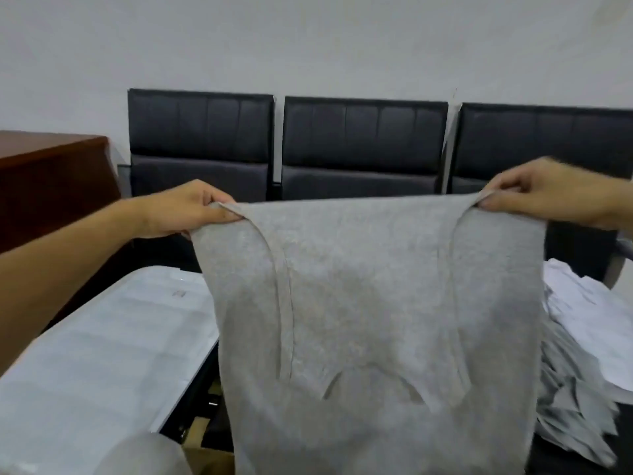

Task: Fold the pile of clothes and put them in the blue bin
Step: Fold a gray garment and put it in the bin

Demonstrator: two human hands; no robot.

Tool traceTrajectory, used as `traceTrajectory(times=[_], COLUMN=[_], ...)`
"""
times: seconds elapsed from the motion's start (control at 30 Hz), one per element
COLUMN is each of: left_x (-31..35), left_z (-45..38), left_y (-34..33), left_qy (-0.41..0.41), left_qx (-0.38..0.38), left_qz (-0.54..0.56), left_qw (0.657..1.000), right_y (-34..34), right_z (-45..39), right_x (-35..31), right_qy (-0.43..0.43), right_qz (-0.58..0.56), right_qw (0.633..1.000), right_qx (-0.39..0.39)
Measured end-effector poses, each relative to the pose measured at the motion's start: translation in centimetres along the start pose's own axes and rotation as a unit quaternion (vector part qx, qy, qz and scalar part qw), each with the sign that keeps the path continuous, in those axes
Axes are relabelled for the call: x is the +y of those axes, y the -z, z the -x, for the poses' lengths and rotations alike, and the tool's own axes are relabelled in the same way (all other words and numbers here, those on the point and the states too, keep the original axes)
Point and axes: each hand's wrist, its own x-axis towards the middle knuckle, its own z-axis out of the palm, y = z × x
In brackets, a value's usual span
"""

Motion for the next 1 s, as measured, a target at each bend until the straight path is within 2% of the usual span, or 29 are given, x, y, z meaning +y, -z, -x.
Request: traceTrajectory(times=[0.1,0.17,0.27,0.33,0.43,0.63,0.73,0.87,0.93,1.0], left_x=[-5.2,-8.7,-13.9,-16.5,-19.4,-19.0,-17.9,-16.1,-16.5,-17.4], left_z=[-4.4,-7.1,-11.0,-13.2,-16.2,-20.6,-20.6,-16.2,-12.8,-8.8], left_y=[-4.4,-7.7,-11.9,-13.6,-14.9,-14.7,-13.9,-14.6,-15.6,-17.2], left_qy=[0.067,0.102,0.13,0.124,0.099,0.073,0.038,-0.054,-0.067,-0.058], left_qx=[-0.031,-0.033,-0.03,-0.033,0.005,0.099,0.11,0.076,0.049,-0.027], left_qz=[-0.04,-0.045,-0.071,-0.108,-0.126,-0.078,-0.043,-0.027,-0.045,-0.058], left_qw=[0.996,0.993,0.989,0.986,0.987,0.989,0.992,0.995,0.996,0.996], right_y=[-6.2,-11.0,-17.7,-20.6,-22.9,-23.1,-22.1,-21.9,-22.6,-23.7], right_z=[-3.1,-5.3,-7.3,-8.1,-9.6,-13.6,-13.7,-9.9,-6.7,-3.2], right_x=[4.8,8.6,14.0,16.2,18.6,20.5,19.8,18.2,17.5,17.7], right_qy=[-0.033,-0.055,-0.097,-0.116,-0.118,-0.126,-0.122,-0.053,-0.026,-0.029], right_qz=[0.057,0.107,0.123,0.13,0.169,0.147,0.096,0.064,0.051,0.104], right_qw=[0.992,0.986,0.984,0.983,0.978,0.977,0.98,0.992,0.998,0.992], right_qx=[-0.104,-0.115,-0.082,-0.059,-0.014,0.086,0.125,0.094,0.032,-0.059])
